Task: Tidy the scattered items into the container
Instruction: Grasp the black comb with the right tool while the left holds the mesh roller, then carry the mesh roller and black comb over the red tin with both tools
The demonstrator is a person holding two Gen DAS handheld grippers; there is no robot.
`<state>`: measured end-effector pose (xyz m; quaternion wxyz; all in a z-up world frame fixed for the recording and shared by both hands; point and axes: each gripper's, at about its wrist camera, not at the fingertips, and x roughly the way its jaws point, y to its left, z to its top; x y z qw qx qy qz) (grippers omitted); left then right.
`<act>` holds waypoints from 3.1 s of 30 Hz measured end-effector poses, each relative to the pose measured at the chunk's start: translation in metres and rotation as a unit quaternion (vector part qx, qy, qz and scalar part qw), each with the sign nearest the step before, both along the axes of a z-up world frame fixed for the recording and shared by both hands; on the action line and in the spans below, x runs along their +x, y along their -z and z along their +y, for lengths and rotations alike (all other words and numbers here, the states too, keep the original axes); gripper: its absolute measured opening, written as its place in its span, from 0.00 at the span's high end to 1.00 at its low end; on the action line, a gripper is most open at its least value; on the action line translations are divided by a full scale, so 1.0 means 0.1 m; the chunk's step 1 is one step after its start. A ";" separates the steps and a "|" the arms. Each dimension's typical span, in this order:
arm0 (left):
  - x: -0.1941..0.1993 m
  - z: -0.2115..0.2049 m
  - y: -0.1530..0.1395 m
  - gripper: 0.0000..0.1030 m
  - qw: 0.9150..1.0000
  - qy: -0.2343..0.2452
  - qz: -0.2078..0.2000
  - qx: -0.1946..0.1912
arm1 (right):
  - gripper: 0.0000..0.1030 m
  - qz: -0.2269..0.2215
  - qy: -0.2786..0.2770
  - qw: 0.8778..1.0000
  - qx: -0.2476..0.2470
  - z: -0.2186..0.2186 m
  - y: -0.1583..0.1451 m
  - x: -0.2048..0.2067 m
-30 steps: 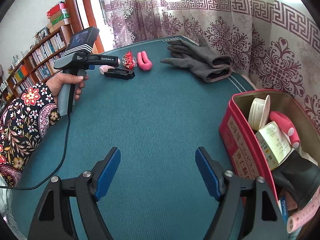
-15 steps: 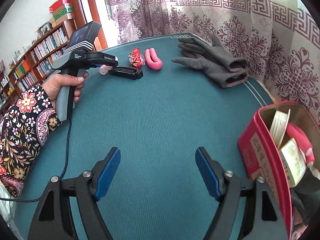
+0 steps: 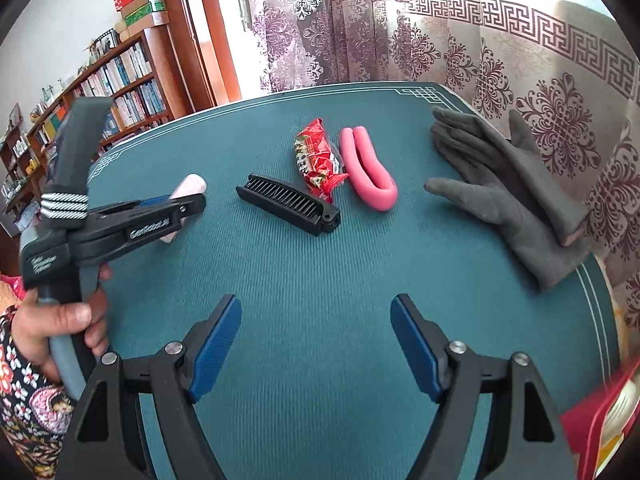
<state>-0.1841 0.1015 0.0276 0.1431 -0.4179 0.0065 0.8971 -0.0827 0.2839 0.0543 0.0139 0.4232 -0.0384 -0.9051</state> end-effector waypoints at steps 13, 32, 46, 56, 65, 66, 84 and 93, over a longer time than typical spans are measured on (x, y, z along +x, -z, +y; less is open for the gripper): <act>-0.01 -0.07 0.01 0.70 1.000 -0.003 0.007 0.019 | 0.22 -0.028 -0.040 0.999 -0.004 -0.09 0.22 -0.78; -0.04 -0.14 0.02 0.70 0.999 -0.040 0.013 0.003 | 0.45 -0.002 -0.071 0.996 0.048 -0.48 0.25 -0.92; -0.01 -0.13 0.01 0.70 0.999 -0.037 0.011 0.007 | 0.72 -0.013 -0.037 0.999 -0.035 -0.28 0.09 -0.24; 0.35 0.15 -0.06 0.70 1.000 0.005 -0.013 0.018 | 0.72 0.032 -0.006 0.997 -0.065 0.04 -0.26 0.67; 0.89 0.53 -0.25 0.70 0.998 0.057 -0.012 0.023 | 0.72 0.053 0.034 0.996 -0.068 0.41 -0.39 1.37; 0.95 0.59 -0.27 0.70 0.998 0.065 -0.012 0.022 | 0.72 0.058 0.040 0.995 -0.068 0.46 -0.42 1.45; 2.00 1.73 -0.73 0.70 0.978 0.207 0.020 0.015 | 0.72 0.114 0.204 0.971 -0.057 1.78 -0.69 2.73; 2.28 2.01 -0.73 0.70 0.972 0.236 0.018 0.001 | 0.72 0.091 0.233 0.968 -0.034 2.11 -0.54 2.82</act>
